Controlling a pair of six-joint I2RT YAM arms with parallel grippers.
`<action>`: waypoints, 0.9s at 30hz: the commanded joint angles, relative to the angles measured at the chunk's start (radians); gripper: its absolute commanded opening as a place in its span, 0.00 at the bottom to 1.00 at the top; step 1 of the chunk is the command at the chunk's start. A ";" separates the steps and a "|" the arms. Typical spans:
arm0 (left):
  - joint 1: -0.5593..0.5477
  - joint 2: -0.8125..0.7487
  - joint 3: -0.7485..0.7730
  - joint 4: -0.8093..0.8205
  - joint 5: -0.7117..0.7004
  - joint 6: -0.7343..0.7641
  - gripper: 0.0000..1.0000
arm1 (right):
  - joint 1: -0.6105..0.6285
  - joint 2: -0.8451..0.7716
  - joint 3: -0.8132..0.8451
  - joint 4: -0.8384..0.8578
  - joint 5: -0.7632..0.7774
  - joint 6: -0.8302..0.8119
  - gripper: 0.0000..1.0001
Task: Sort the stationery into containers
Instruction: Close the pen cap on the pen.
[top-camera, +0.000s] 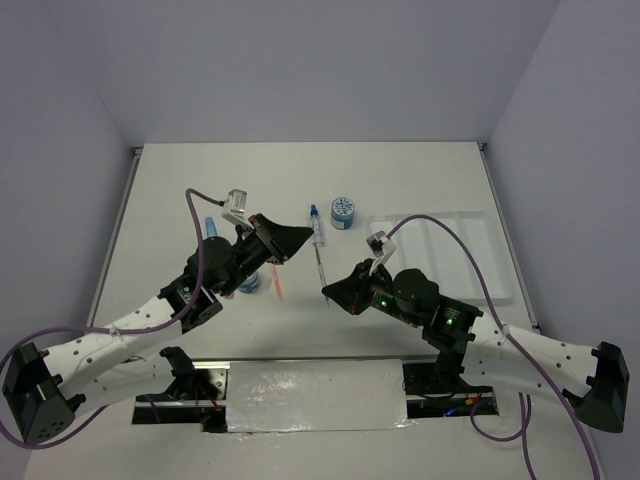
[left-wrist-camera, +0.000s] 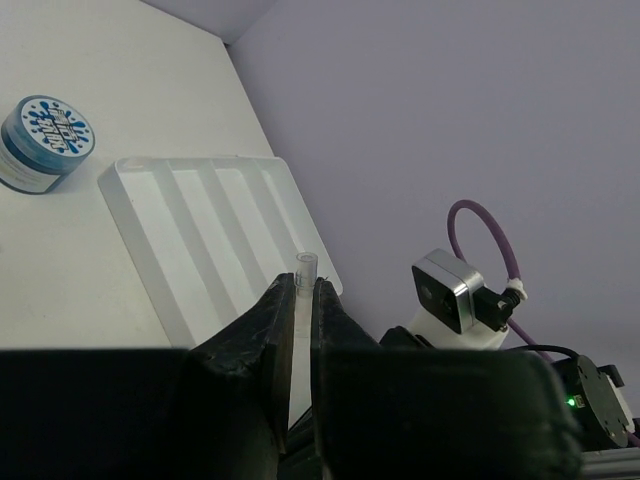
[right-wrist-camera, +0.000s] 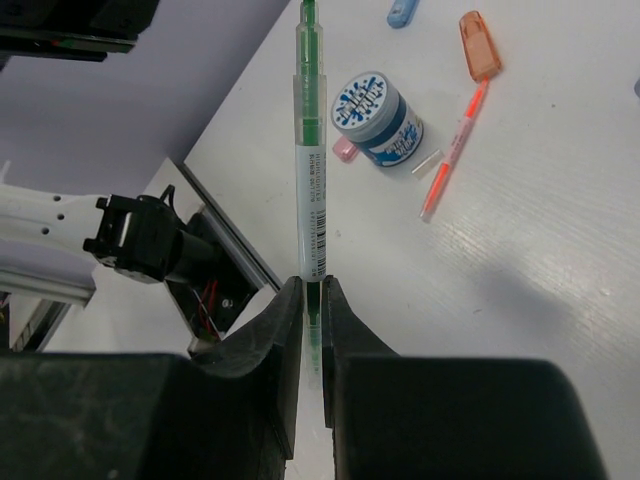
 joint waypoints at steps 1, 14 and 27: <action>-0.005 -0.016 -0.002 0.059 -0.025 0.033 0.00 | 0.012 -0.015 0.067 0.032 0.013 -0.001 0.00; -0.005 -0.004 0.003 0.057 -0.033 0.051 0.00 | 0.049 0.000 0.085 0.039 0.013 -0.008 0.00; -0.005 -0.006 -0.023 0.090 -0.013 0.045 0.00 | 0.053 0.015 0.101 0.015 0.055 -0.005 0.00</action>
